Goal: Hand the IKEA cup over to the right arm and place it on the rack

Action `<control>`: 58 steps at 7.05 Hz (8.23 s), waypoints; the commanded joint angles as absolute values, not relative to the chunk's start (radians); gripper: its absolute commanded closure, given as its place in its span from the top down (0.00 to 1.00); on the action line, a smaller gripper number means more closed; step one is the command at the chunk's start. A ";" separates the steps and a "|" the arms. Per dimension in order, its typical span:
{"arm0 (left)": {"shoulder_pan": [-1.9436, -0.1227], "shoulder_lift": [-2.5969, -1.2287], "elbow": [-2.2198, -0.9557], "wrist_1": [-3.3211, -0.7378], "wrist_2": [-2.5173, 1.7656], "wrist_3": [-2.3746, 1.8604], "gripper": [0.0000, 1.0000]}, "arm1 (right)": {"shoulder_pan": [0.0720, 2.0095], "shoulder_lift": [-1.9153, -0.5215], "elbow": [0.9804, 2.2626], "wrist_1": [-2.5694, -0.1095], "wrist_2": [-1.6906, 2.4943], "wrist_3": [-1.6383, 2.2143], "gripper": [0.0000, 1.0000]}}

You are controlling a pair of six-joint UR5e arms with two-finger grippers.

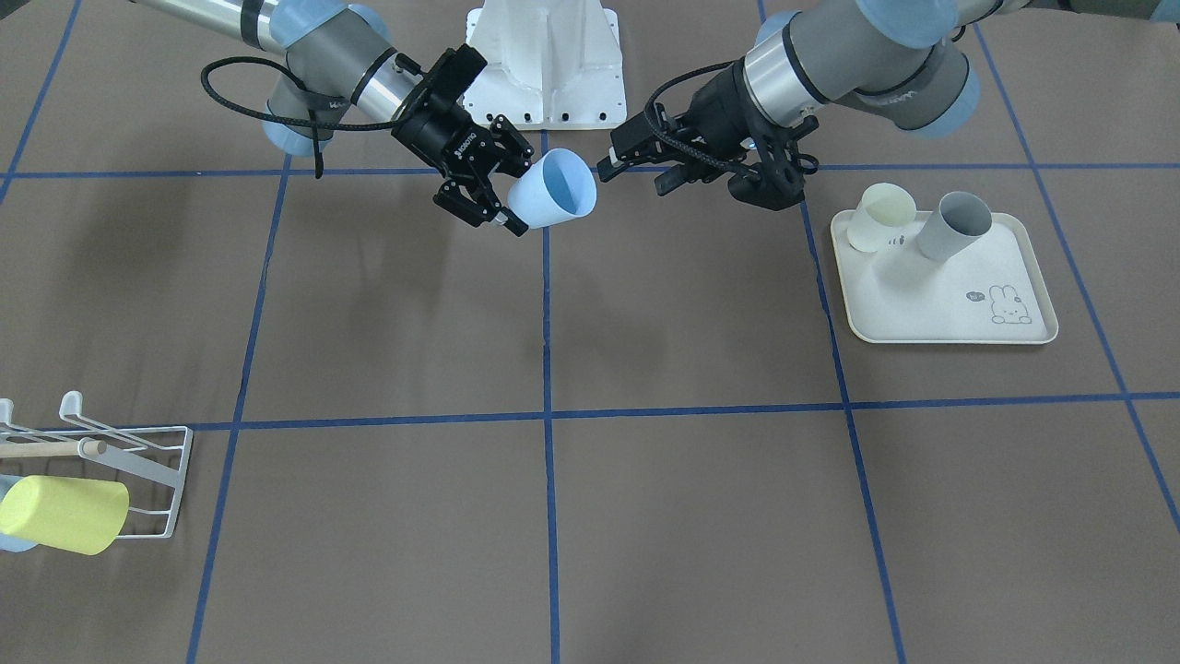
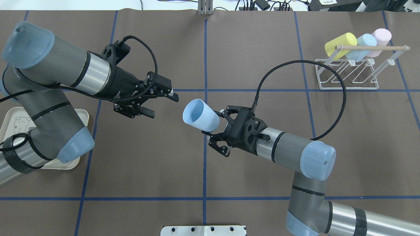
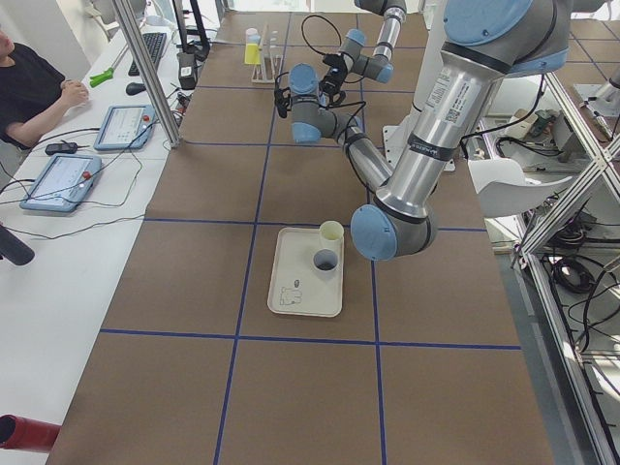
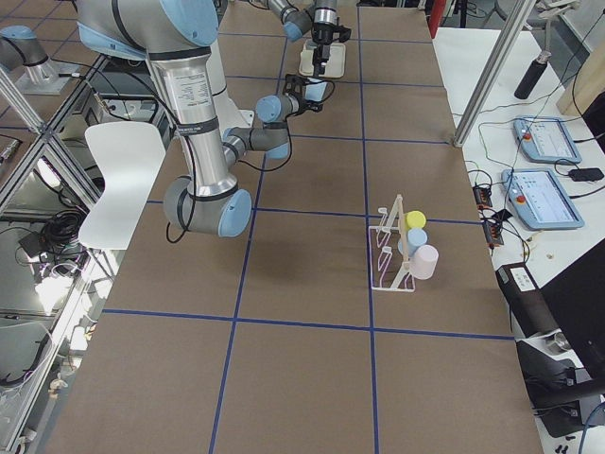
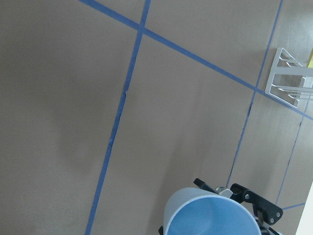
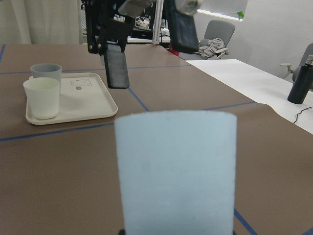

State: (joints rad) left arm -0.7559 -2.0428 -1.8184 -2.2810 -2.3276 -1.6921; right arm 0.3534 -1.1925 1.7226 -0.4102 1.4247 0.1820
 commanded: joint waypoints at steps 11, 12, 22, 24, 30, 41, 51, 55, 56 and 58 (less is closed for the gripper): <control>-1.232 -1.707 -2.080 -1.463 -2.200 -0.319 1.00 | 0.913 -1.334 2.229 -1.833 1.320 -1.329 0.35; -1.232 -1.707 -2.079 -1.463 -2.200 -0.319 1.00 | 0.913 -1.351 2.220 -1.832 1.248 -1.406 0.34; -1.230 -1.707 -2.083 -1.465 -2.201 -0.321 1.00 | 0.919 -1.514 1.905 -1.272 1.019 -1.405 0.28; -1.230 -1.707 -2.085 -1.465 -2.201 -0.321 1.00 | 0.891 -1.535 1.910 -1.273 0.990 -1.365 0.28; -1.230 -1.709 -2.082 -1.465 -2.201 -0.321 1.00 | 0.844 -1.549 1.905 -1.278 0.991 -1.356 0.28; -1.230 -1.707 -2.082 -1.465 -2.203 -0.321 1.00 | 0.804 -1.537 1.839 -1.281 0.986 -1.358 0.35; -1.229 -1.707 -2.079 -1.466 -2.203 -0.319 1.00 | 0.792 -1.501 1.868 -1.275 0.980 -1.367 0.99; -1.232 -1.584 -2.082 -1.616 -2.184 -0.305 1.00 | 0.802 -1.448 1.976 -1.282 1.206 -1.043 0.99; -1.230 -1.504 -2.076 -1.740 -2.183 -0.308 1.00 | 0.802 -1.447 1.992 -1.279 1.326 -0.849 0.99; -1.229 -1.448 -2.079 -1.782 -2.186 -0.342 1.00 | 0.801 -1.425 2.014 -1.275 1.545 -0.480 0.99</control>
